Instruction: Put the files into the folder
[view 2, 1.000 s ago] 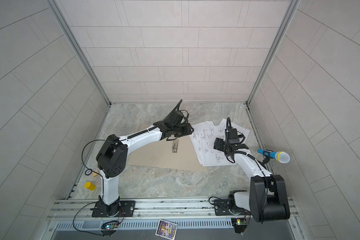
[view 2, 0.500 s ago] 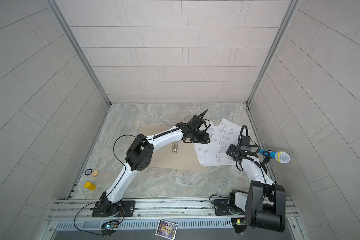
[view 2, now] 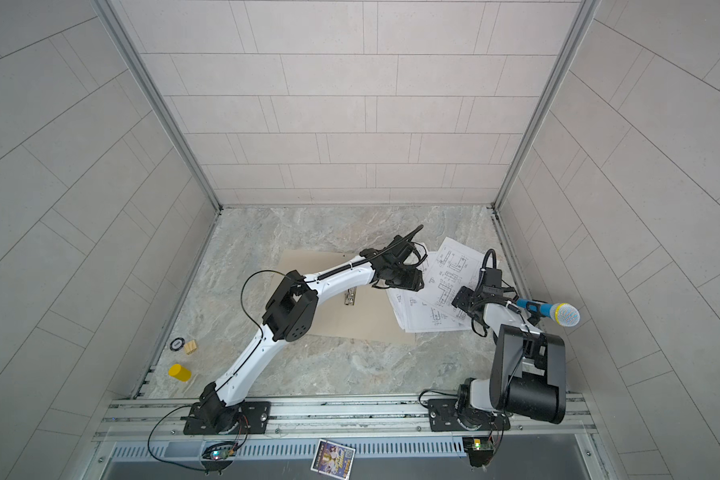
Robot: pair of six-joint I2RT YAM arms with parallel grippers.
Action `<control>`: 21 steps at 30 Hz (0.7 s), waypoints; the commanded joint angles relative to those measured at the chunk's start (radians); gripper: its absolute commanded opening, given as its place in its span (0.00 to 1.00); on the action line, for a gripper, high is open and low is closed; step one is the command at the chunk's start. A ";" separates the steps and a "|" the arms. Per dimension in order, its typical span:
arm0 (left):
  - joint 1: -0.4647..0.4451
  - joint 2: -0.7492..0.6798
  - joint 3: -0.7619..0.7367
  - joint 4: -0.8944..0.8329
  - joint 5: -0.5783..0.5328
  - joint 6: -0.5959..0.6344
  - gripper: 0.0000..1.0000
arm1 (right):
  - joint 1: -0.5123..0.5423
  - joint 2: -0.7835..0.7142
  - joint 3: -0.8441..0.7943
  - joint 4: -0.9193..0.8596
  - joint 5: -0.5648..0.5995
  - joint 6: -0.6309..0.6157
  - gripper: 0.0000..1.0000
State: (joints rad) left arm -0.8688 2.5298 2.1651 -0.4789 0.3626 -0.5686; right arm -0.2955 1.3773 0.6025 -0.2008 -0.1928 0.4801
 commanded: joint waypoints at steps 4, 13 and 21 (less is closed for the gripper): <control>-0.001 0.043 0.032 -0.017 0.028 -0.014 0.64 | -0.006 0.028 0.011 0.029 -0.085 -0.015 0.78; 0.003 -0.012 -0.055 0.089 0.098 -0.087 0.64 | -0.010 0.046 0.038 0.050 -0.217 -0.015 0.74; 0.030 -0.100 -0.189 0.275 0.134 -0.219 0.63 | -0.011 0.058 0.025 0.052 -0.215 -0.014 0.72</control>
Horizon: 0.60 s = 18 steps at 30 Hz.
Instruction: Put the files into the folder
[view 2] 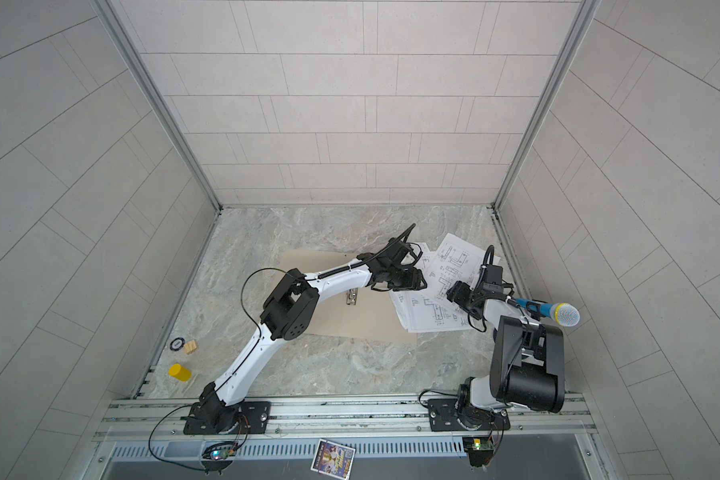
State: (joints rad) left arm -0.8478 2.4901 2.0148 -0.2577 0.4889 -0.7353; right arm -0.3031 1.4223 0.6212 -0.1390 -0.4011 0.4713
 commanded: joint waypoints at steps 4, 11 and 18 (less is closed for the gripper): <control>0.022 -0.095 -0.098 0.128 0.015 -0.100 0.62 | -0.002 0.016 0.005 -0.015 -0.005 -0.008 0.71; 0.023 -0.067 -0.116 0.241 0.069 -0.203 0.61 | -0.002 0.033 0.004 -0.017 -0.006 -0.011 0.71; 0.024 -0.059 -0.132 0.238 0.057 -0.209 0.61 | -0.002 0.042 0.008 -0.015 -0.012 -0.008 0.71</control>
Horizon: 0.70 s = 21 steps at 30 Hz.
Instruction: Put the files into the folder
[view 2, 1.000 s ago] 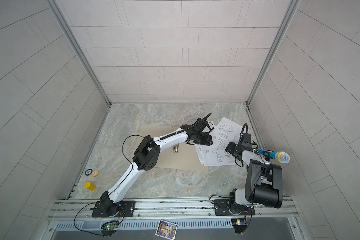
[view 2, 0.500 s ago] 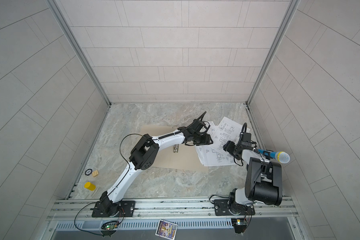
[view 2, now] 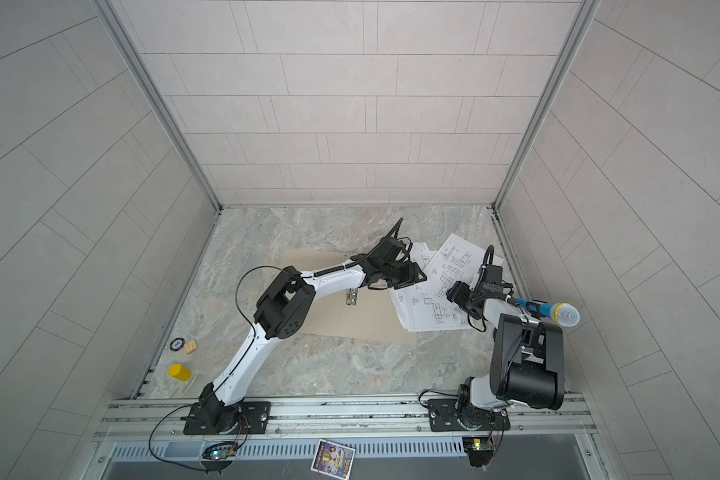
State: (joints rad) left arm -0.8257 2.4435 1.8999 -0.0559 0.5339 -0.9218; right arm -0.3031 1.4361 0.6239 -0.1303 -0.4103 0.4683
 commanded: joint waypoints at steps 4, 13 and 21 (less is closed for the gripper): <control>0.003 -0.021 -0.068 0.163 0.037 -0.114 0.61 | -0.002 0.037 0.005 -0.026 -0.012 -0.011 0.71; 0.009 -0.061 -0.123 0.258 0.033 -0.176 0.61 | -0.003 0.037 0.001 -0.027 -0.010 -0.015 0.70; 0.014 -0.081 -0.163 0.326 0.024 -0.220 0.60 | -0.003 0.040 0.001 -0.034 -0.004 -0.019 0.70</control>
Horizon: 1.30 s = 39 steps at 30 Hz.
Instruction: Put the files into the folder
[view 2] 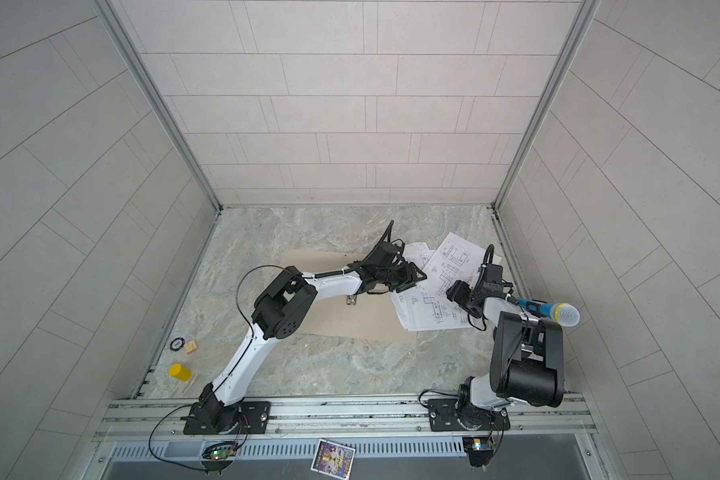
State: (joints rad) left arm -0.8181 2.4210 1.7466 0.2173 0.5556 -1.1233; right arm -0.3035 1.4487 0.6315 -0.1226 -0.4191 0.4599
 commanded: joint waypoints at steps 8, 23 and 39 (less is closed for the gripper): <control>0.013 -0.073 -0.035 0.098 0.003 -0.050 0.60 | -0.002 0.024 -0.006 -0.049 0.014 -0.013 0.70; 0.014 -0.076 -0.058 0.119 0.008 -0.061 0.57 | -0.003 0.024 -0.006 -0.057 0.020 -0.015 0.70; 0.013 -0.003 0.003 0.107 0.016 -0.073 0.41 | -0.002 0.032 -0.007 -0.045 -0.009 -0.010 0.69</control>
State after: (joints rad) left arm -0.8089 2.3978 1.7115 0.3084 0.5598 -1.1999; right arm -0.3042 1.4498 0.6315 -0.1234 -0.4198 0.4522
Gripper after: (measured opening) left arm 0.415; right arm 0.693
